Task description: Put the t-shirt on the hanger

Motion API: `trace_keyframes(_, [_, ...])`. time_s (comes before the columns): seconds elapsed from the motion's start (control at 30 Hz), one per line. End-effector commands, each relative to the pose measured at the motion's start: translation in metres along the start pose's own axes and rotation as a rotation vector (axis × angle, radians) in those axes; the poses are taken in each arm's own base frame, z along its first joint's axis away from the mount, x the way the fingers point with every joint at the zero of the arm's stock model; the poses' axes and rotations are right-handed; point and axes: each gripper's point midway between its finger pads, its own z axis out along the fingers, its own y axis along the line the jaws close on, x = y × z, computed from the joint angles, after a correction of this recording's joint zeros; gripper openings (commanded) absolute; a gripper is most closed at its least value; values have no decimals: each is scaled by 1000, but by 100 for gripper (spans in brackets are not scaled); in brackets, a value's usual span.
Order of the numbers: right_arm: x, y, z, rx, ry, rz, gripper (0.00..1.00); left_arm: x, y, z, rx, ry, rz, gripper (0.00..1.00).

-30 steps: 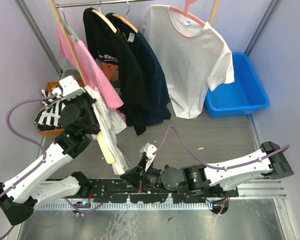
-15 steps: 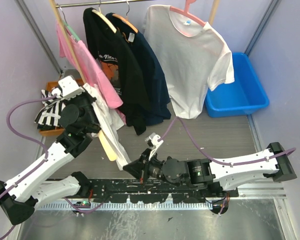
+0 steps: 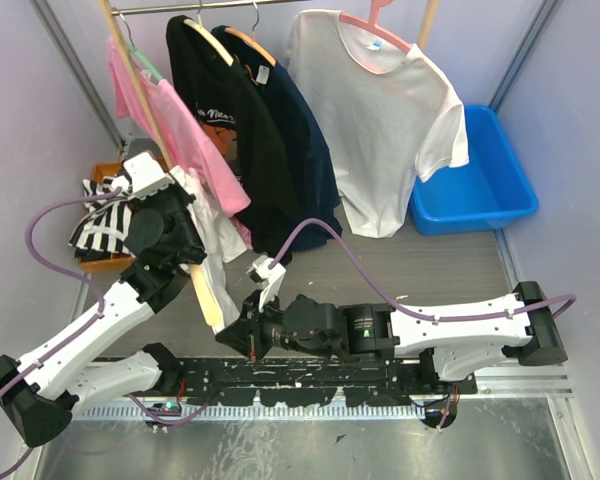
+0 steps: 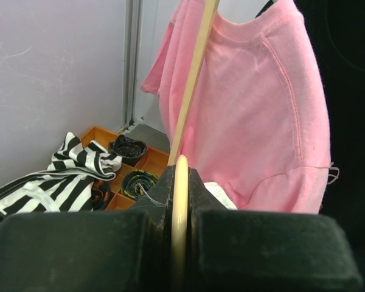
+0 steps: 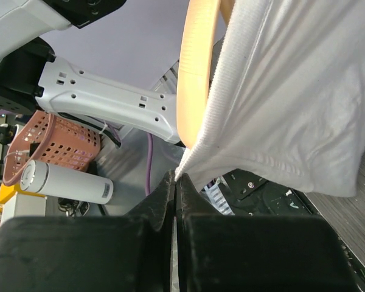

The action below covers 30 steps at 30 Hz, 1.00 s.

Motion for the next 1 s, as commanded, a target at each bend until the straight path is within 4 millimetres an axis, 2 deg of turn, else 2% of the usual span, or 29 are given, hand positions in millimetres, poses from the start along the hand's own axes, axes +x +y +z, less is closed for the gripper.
trace_keyframes(0.0, [-21,55,-25,-197,13,51,1,-14,3,4,-14,-57,-128,0])
trace_keyframes(0.5, [-92,41,-20,-160,-151,233,1,3,-1,1,-8,-24,-157,0])
trace_keyframes(0.77, [-129,20,-14,-107,-242,312,1,11,-13,-6,19,-2,-150,0])
trace_keyframes(0.97, [-150,-6,-4,-58,-290,387,1,14,-18,-12,44,9,-147,0])
